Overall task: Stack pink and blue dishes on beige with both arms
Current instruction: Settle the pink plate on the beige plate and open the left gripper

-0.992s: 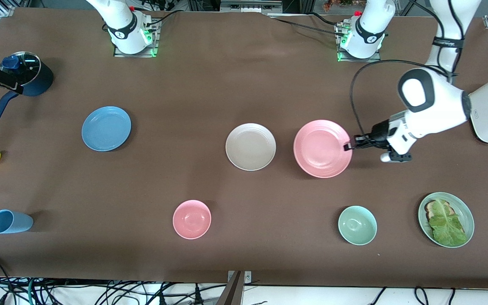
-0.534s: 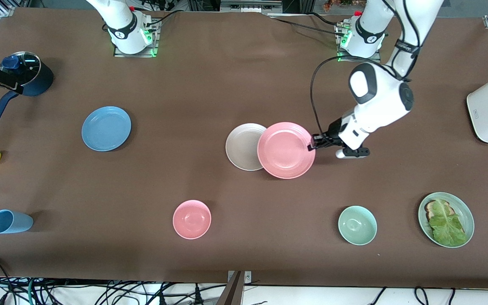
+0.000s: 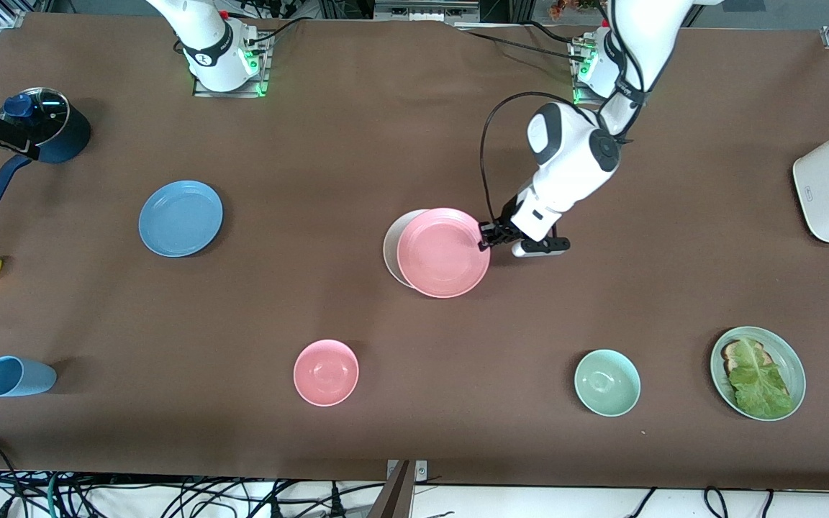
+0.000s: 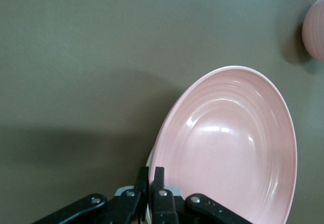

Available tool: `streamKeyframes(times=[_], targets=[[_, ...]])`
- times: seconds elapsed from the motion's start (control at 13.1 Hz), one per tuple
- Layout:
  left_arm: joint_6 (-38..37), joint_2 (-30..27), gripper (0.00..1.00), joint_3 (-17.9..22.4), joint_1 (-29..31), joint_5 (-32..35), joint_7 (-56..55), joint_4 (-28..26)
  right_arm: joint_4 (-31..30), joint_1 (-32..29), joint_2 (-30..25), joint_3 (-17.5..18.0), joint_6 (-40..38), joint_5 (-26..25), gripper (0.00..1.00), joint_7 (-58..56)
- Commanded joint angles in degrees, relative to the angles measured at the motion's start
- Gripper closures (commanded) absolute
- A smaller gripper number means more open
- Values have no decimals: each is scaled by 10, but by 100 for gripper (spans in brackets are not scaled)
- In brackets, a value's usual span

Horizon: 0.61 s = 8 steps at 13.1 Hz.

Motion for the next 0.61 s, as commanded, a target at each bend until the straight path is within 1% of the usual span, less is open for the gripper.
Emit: streamKeyframes(times=[0.0, 0.23, 0.53], targets=[[39, 30, 100, 4, -24, 10, -24, 17, 9, -7, 3, 3, -9, 6, 0, -10], [58, 42, 100, 4, -41, 8, -26, 16, 10, -7, 3, 3, -9, 6, 0, -10], [60, 41, 100, 4, -52, 6, -26, 10, 10, -7, 3, 3, -9, 6, 0, -10]])
